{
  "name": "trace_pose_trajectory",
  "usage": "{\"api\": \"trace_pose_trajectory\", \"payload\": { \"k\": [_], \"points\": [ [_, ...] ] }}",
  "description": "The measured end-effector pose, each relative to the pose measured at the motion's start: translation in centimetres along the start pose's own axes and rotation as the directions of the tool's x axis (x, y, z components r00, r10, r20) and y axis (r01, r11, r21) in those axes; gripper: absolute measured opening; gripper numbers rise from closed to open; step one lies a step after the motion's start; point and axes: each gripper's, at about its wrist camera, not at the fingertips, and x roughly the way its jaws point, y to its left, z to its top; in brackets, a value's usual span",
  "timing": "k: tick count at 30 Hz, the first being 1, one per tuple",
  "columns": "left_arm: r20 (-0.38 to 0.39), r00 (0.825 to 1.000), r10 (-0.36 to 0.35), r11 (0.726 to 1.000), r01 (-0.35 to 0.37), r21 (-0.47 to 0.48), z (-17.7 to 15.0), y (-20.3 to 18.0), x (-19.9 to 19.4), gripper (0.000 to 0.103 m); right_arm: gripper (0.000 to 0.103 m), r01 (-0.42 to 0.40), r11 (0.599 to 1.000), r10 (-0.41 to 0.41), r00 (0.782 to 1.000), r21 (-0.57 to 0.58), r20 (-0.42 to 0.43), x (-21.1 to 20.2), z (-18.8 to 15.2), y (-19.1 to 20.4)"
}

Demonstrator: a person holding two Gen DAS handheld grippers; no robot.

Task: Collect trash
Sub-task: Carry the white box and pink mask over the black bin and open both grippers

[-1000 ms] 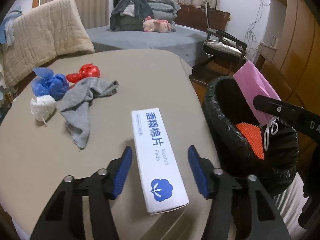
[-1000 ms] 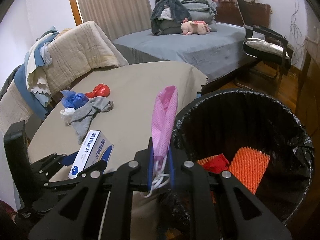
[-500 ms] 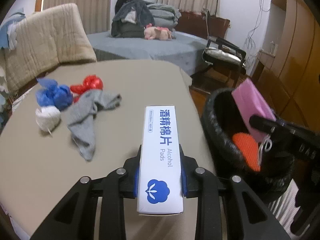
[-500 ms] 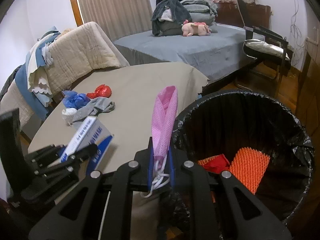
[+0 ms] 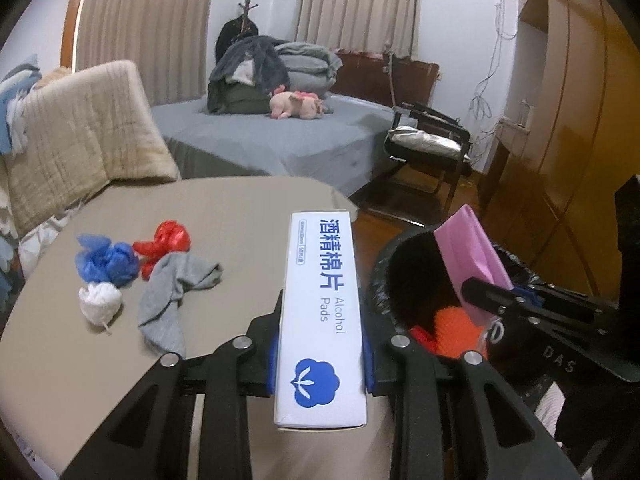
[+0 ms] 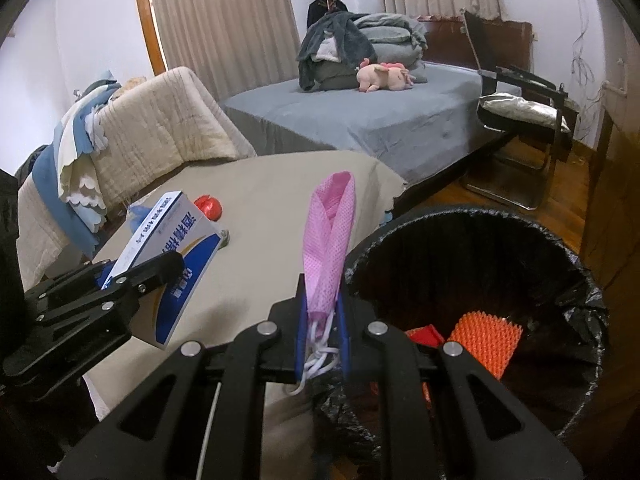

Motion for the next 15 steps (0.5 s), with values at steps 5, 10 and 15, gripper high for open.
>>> {"api": "trace_pose_trajectory", "payload": {
  "k": [5, 10, 15],
  "points": [
    [0.022, 1.0, -0.02, 1.0, 0.02, 0.02, 0.9, -1.4, -0.4, 0.03, 0.012, 0.021, 1.0, -0.021, 1.0, 0.014, 0.019, -1.0, 0.5, -1.1],
    [0.03, 0.998, -0.056, 0.997, 0.054, 0.045, 1.8, -3.3, -0.2, 0.03, 0.012, 0.057, 0.998, -0.058, 0.998, 0.022, 0.036, -2.1, 0.7, -2.5],
    [0.033, 0.995, -0.097, 0.992, 0.094, 0.079, 2.4, -5.6, 0.4, 0.03, 0.012, 0.097, 0.994, -0.1, 0.994, 0.043, 0.049, -3.2, 0.6, -4.4]
  ]
}}
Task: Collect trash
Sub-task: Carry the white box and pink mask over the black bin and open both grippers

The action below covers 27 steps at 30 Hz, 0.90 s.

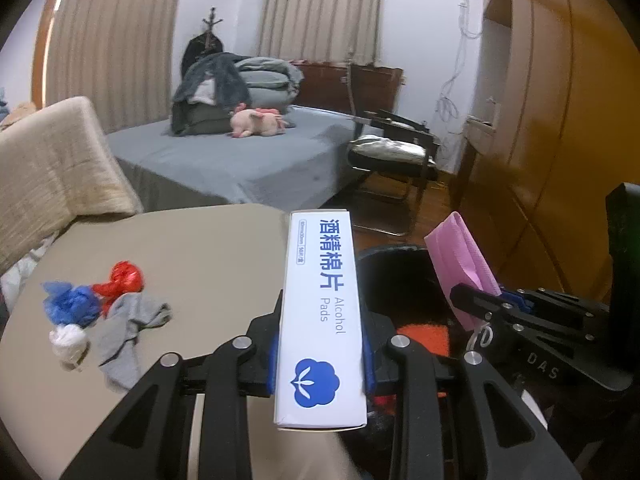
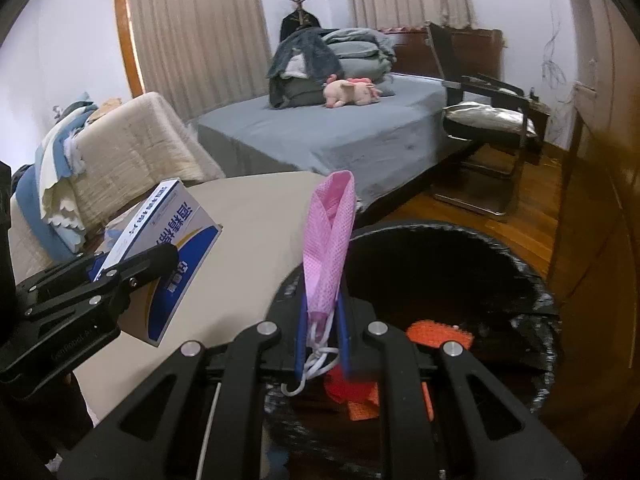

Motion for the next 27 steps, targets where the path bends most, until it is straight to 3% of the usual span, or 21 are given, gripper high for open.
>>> {"api": "trace_pose_trajectory", "payload": {
  "k": [15, 27],
  "points": [
    [-0.026, 0.991, -0.128, 0.987, 0.13, 0.093, 1.2, -6.6, 4.9, 0.03, 0.012, 0.116, 0.992, -0.118, 0.993, 0.055, 0.027, -2.1, -0.7, -5.8],
    [-0.08, 0.981, -0.177, 0.974, 0.186, 0.126, 1.3, -9.6, 9.1, 0.031, 0.016, 0.191, 0.975, -0.192, 0.981, 0.111, -0.004, -1.0, -2.1, -9.2]
  ]
}}
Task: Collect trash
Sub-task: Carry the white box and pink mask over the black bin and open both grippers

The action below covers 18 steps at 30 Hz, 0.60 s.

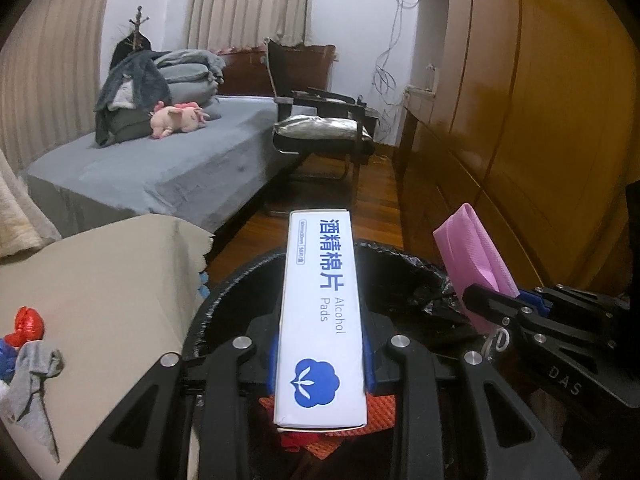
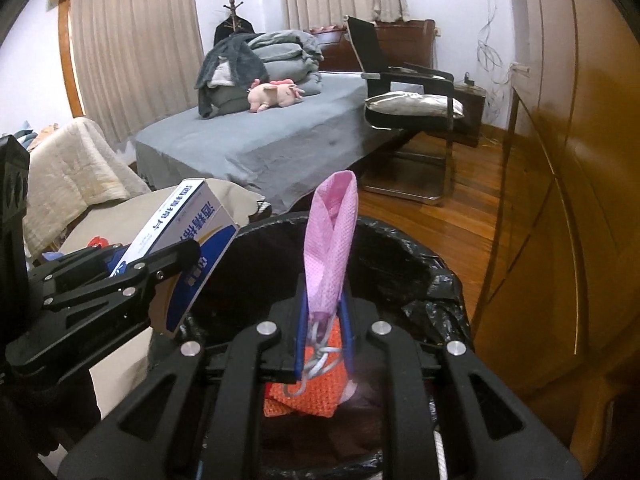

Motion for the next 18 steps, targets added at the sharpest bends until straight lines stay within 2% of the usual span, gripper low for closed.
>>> {"api": "trace_pose_trajectory", "payload": {
  "k": [1, 2, 3, 5, 7, 8, 10, 12, 15, 18],
  "points": [
    [-0.007, 1.0, -0.005, 1.0, 0.005, -0.001, 0.0, 0.0, 0.2, 0.031, 0.02, 0.004, 1.0, -0.004, 1.0, 0.002, -0.002, 0.2, 0.1, -0.2],
    [-0.014, 1.0, -0.018, 1.0, 0.018, -0.003, 0.1, 0.1, 0.4, 0.036, 0.033, 0.008, 1.0, -0.008, 1.0, 0.005, -0.002, 0.2, 0.1, -0.2],
    [-0.019, 1.0, -0.022, 1.0, 0.022, -0.005, 0.2, 0.5, 0.6, 0.047, 0.044, 0.018, 1.0, -0.018, 1.0, 0.011, 0.002, 0.3, 0.1, -0.4],
    [-0.013, 1.0, -0.026, 1.0, 0.026, -0.012, 0.2, 0.9, 0.5, 0.056, 0.048, 0.025, 1.0, -0.025, 1.0, 0.015, 0.01, 0.2, 0.2, -0.5],
    [-0.006, 1.0, -0.022, 1.0, 0.022, -0.018, 0.2, 1.3, 0.2, 0.059, 0.055, 0.03, 0.999, -0.03, 0.999, 0.016, 0.013, 0.1, 0.3, -0.6],
    [-0.002, 1.0, -0.019, 1.0, 0.019, -0.021, 0.1, 1.5, 0.0, 0.065, 0.06, 0.034, 0.999, -0.034, 0.999, 0.018, 0.016, 0.0, 0.3, -0.7],
    [0.01, 1.0, -0.012, 1.0, 0.012, -0.027, 0.0, 2.1, -0.6, 0.068, 0.07, 0.039, 0.999, -0.039, 0.999, 0.017, 0.028, -0.3, 0.5, -0.6],
    [0.024, 1.0, 0.01, 0.999, -0.009, -0.031, -0.1, 2.8, -1.4, 0.076, 0.089, 0.053, 0.999, -0.053, 0.998, 0.013, 0.046, -0.8, 0.8, -0.3],
    [0.045, 0.998, 0.04, 0.998, -0.038, -0.044, -0.2, 3.9, -2.9, 0.086, 0.092, 0.046, 0.999, -0.046, 0.997, 0.001, 0.065, -1.5, 1.4, 0.4],
    [0.056, 0.996, 0.07, 0.996, -0.066, -0.057, -0.4, 5.1, -4.3, 0.091, 0.095, 0.029, 1.0, -0.029, 0.997, -0.008, 0.071, -1.8, 2.0, 1.4]
  ]
}}
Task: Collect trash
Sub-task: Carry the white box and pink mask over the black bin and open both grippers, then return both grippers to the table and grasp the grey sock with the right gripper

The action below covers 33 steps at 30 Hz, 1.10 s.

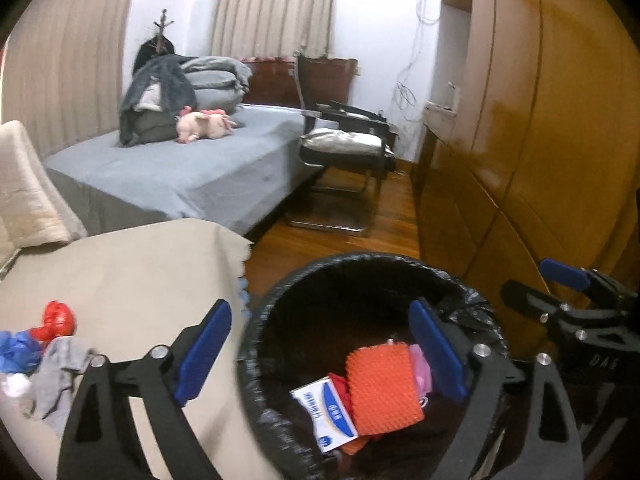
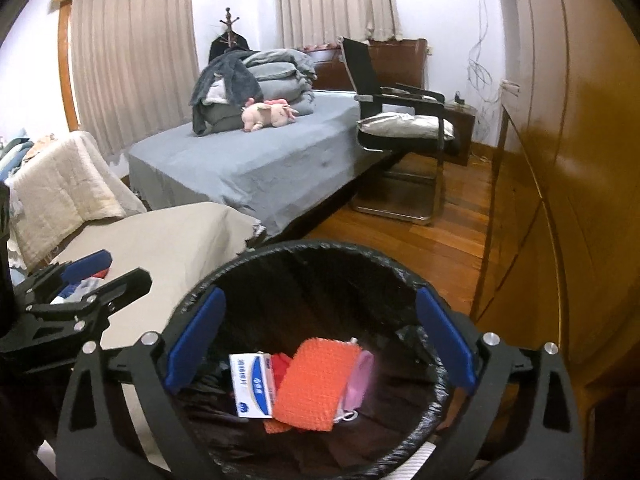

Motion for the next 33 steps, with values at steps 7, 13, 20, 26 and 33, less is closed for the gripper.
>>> {"api": "trace_pose_trajectory", "payload": {
  "k": [7, 13, 20, 26, 33],
  "points": [
    [0.027, 0.995, 0.091, 0.994, -0.09, -0.054, -0.6, 4.3, -3.5, 0.096, 0.096, -0.066, 0.997, 0.067, 0.998, -0.038, 0.008, 0.2, 1.2, 3.9],
    [0.032, 0.983, 0.18, 0.977, -0.175, -0.121, -1.6, 9.2, -5.8, 0.096, 0.096, -0.124, 0.988, 0.125, 0.992, -0.093, 0.006, 0.8, 2.1, 8.2],
    [0.033, 0.956, 0.291, 0.946, -0.283, -0.158, -3.0, 14.4, -8.1, 0.096, 0.096, -0.186, 0.973, 0.187, 0.982, -0.139, -0.006, 2.3, 2.4, 13.2],
    [-0.005, 0.924, 0.383, 0.907, -0.377, -0.187, -5.3, 18.9, -9.3, 0.096, 0.096, -0.261, 0.95, 0.256, 0.965, -0.169, -0.051, 5.0, 0.8, 18.5],
    [-0.061, 0.892, 0.448, 0.865, -0.45, -0.224, -8.4, 23.4, -10.3, 0.096, 0.096, -0.334, 0.925, 0.316, 0.941, -0.182, -0.119, 8.9, -1.8, 23.9]
  ]
}}
